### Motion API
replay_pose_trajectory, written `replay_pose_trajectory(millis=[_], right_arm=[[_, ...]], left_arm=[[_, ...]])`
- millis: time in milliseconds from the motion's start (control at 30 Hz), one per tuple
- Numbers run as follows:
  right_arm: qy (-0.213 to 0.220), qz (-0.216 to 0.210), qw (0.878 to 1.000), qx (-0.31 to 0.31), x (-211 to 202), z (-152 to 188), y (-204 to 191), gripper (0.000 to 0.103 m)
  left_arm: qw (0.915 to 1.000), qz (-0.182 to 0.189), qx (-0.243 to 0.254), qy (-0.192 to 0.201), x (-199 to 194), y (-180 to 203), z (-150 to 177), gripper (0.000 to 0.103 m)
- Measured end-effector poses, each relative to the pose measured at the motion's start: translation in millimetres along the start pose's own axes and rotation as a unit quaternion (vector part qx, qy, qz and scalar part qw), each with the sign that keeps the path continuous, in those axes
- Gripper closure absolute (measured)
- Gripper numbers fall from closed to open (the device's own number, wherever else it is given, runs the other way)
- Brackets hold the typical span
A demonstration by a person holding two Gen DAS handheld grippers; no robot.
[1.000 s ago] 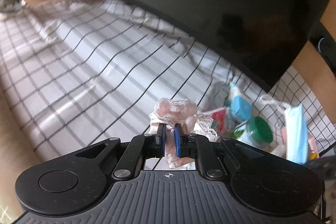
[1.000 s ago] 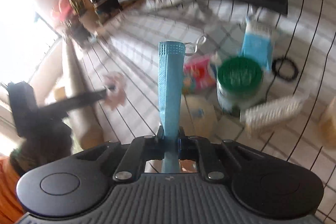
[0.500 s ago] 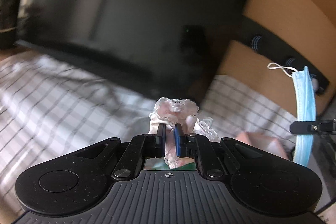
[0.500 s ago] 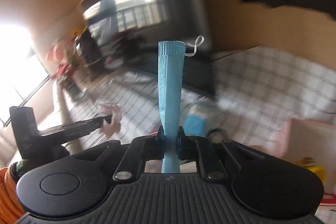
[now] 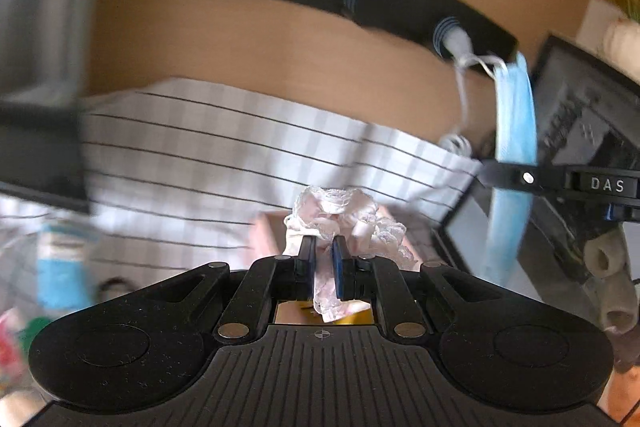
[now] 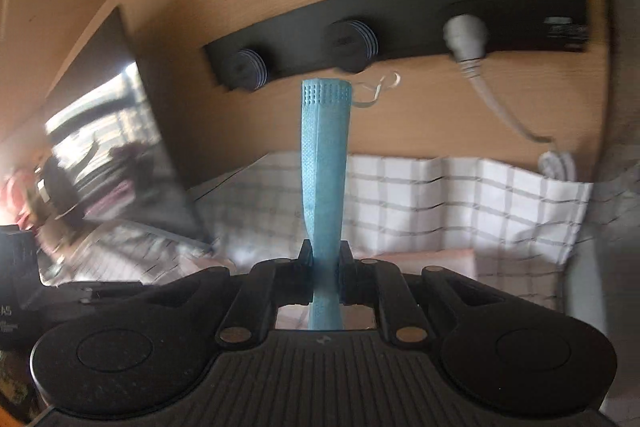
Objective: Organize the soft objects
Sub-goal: 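Carry the mask with the right gripper while the left carries the lace cloth into the pink box, opening both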
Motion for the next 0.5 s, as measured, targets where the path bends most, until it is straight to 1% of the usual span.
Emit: replay_pose_trajectory(millis=[67, 167, 233, 267, 300, 333, 367, 400, 433, 500], right_arm=[[0.024, 0.016, 1.000, -0.009, 6, 1, 11, 0.092], [0.054, 0.037, 0.998, -0.028, 20, 2, 25, 0.092], [0.052, 0.050, 0.997, -0.030, 38, 8, 36, 0.092], [0.044, 0.056, 0.997, -0.024, 45, 12, 41, 0.092], [0.035, 0.058, 0.998, -0.014, 53, 17, 48, 0.092], [0.019, 0.058, 0.998, 0.000, 63, 24, 57, 0.092], [0.003, 0.060, 0.998, 0.009, 71, 32, 62, 0.092], [-0.019, 0.064, 0.998, 0.015, 80, 40, 69, 0.092], [-0.043, 0.067, 0.997, 0.018, 90, 50, 75, 0.092], [-0.093, 0.071, 0.993, 0.015, 110, 70, 82, 0.092]], left_arm=[[0.9998, 0.010, 0.000, -0.018, 27, 12, -2, 0.091], [0.9990, 0.024, -0.011, -0.036, 64, 20, -5, 0.091], [0.9981, 0.036, -0.027, -0.042, 92, 21, -9, 0.090], [0.9973, 0.041, -0.038, -0.047, 102, 21, -9, 0.090], [0.9955, 0.047, -0.052, -0.063, 120, 19, -7, 0.088], [0.9928, 0.047, -0.062, -0.091, 137, 16, -2, 0.087], [0.9888, 0.040, -0.067, -0.127, 154, 13, 3, 0.086], [0.9827, 0.026, -0.069, -0.170, 172, 9, 12, 0.086], [0.9777, 0.016, -0.067, -0.198, 186, 4, 20, 0.086], [0.9740, 0.005, -0.061, -0.218, 199, -3, 29, 0.086]])
Point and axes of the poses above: each gripper's, at about its wrist camera, not at the fingertips, and x roughly the way its jaws point, y to its right, z to its underside, the point moved 8 cm from there along x, roughly the way its jaws point, and after that the axes turned 1 degree about y, right-handed, at the moved point
